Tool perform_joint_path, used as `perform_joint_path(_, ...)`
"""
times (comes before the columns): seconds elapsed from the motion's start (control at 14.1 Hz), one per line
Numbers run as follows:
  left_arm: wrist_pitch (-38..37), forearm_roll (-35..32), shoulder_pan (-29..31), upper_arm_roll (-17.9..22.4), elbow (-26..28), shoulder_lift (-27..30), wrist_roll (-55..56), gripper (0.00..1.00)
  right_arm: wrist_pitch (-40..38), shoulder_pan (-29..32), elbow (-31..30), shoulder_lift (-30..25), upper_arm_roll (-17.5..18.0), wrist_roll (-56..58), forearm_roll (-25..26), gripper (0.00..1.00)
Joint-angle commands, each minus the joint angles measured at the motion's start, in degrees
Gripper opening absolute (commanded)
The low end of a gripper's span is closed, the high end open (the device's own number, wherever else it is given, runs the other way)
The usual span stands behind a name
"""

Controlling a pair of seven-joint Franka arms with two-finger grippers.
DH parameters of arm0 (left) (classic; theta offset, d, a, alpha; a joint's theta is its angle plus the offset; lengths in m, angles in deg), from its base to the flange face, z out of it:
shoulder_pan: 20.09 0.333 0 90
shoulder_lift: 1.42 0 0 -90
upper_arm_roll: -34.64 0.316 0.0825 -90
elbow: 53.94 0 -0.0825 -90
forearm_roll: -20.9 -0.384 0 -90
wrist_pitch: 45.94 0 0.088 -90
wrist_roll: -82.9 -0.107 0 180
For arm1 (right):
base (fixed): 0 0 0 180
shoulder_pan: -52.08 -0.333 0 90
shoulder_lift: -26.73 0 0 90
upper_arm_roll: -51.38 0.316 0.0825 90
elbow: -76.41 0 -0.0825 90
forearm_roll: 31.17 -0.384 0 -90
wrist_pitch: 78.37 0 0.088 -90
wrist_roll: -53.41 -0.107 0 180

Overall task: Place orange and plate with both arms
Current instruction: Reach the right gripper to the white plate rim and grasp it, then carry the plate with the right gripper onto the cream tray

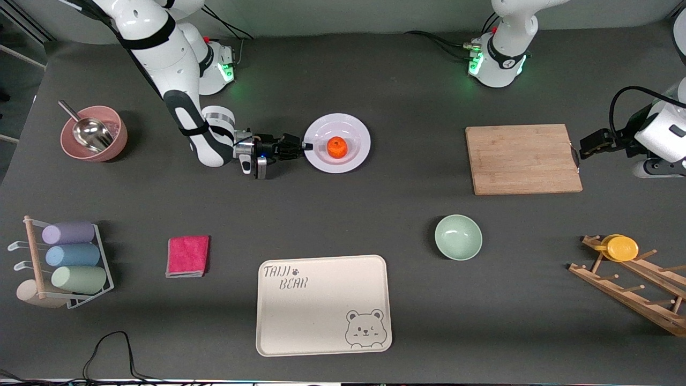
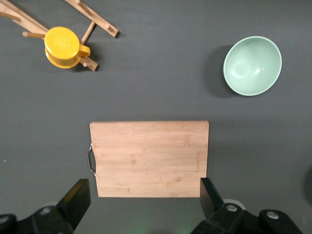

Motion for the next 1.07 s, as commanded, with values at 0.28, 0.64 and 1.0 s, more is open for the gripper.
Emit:
perform_joint_path(0.28,-2.3,0.5,-12.3,12.5,1.8,2.9,-1.0,1.0,0.2,0.0,1.2,-0.5,0.3,0.5,-1.9,0.0)
perform_joint_path(0.64,0.2,0.5,-12.3,13.0,4.8,5.3,-1.2,1.0,0.1,1.2,0.7,-14.7,-0.2,-14.3,0.6,0.0)
perform_joint_path(1.0,1.5,0.5,-12.0,13.2,4.2,4.1,-1.5,1.0,0.0,5.9,3.7,-18.7,-0.3,-22.8,6.4,0.0)
